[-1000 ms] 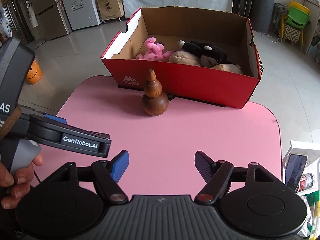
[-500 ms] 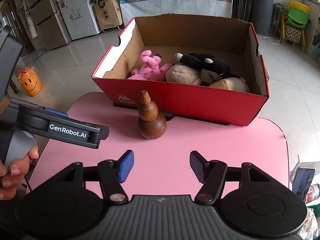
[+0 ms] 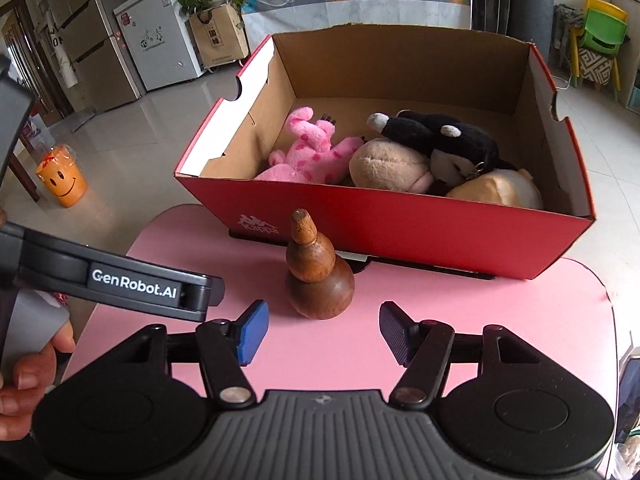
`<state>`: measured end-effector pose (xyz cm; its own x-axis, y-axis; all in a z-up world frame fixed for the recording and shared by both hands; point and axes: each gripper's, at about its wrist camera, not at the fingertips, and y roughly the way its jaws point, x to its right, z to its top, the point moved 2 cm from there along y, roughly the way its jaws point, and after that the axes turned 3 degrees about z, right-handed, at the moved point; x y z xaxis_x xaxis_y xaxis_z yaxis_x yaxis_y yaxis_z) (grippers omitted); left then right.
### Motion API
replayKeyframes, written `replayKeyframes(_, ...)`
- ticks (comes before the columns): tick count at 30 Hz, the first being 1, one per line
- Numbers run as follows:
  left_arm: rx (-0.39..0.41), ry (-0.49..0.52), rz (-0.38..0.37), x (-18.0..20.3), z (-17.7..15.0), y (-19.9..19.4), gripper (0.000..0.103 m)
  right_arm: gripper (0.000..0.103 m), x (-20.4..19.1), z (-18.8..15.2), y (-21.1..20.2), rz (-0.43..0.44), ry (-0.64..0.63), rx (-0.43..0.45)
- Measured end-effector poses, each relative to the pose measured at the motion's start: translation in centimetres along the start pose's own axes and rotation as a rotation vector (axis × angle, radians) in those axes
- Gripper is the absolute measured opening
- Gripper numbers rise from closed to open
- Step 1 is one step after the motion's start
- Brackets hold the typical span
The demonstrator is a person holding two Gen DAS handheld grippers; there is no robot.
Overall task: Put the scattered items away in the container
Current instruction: 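Bring both open grippers around the brown wooden gourd from either side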
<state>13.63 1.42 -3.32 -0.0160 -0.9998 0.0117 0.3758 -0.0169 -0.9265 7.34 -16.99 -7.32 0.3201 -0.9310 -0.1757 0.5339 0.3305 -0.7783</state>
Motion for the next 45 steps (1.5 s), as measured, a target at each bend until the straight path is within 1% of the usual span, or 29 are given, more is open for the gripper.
replayKeyframes(3,-0.012,-0.023,-0.006,-0.4,0.4,0.5,0.103,0.063,-0.2,0.3,0.8,0.004,-0.022,-0.002)
replayKeyframes(5,-0.014,-0.017,-0.004,-0.4,0.7,0.7,0.103,0.063,-0.2,0.4,1.3,0.003,-0.034,-0.008)
replayKeyframes(11,0.006,0.083,0.088,-0.8,1.2,1.4,0.103,0.062,0.4,1.0,2.1,-0.005,-0.019,-0.025)
replayKeyframes(12,-0.002,0.085,0.084,-1.0,1.2,1.7,0.103,0.062,0.5,1.1,2.3,-0.009,-0.021,-0.024)
replayKeyframes(14,-0.022,0.09,0.055,-1.2,1.2,2.5,0.103,0.062,0.6,1.2,2.5,-0.016,-0.031,-0.028)
replayKeyframes(16,-0.035,0.087,0.047,-1.3,1.2,3.0,0.103,0.062,0.7,1.4,2.7,-0.028,-0.037,-0.037)
replayKeyframes(19,-0.028,0.1,0.015,-1.0,1.1,3.2,0.103,0.062,1.1,1.6,2.4,-0.031,-0.018,-0.03)
replayKeyframes(22,-0.003,0.121,-0.03,-0.3,0.7,3.3,0.102,0.062,1.6,1.8,2.4,-0.02,0.018,-0.02)
replayKeyframes(25,0.019,0.164,-0.014,0.4,0.3,3.6,0.102,0.062,1.8,2.1,2.5,-0.004,0.046,-0.012)
replayKeyframes(27,0.027,0.202,-0.022,0.8,0.1,3.7,0.102,0.062,1.8,2.3,2.6,0.003,0.053,-0.013)
replayKeyframes(30,0.039,0.24,-0.008,1.3,0.0,3.5,0.102,0.062,1.6,2.4,2.8,0.016,0.055,-0.013)
replayKeyframes(35,0.091,0.281,-0.035,2.0,-0.3,2.9,0.102,0.062,1.1,2.6,3.4,0.028,0.048,-0.012)
replayKeyframes(37,0.13,0.297,-0.055,2.4,-0.5,2.8,0.103,0.062,1.0,2.6,3.8,0.028,0.051,-0.015)
replayKeyframes(40,0.146,0.306,-0.092,3.3,-0.6,3.1,0.103,0.06,1.0,2.6,4.2,0.027,0.054,-0.019)
replayKeyframes(45,0.203,0.307,-0.146,4.6,-0.7,3.6,0.103,0.059,1.4,2.7,4.3,0.027,0.06,-0.018)
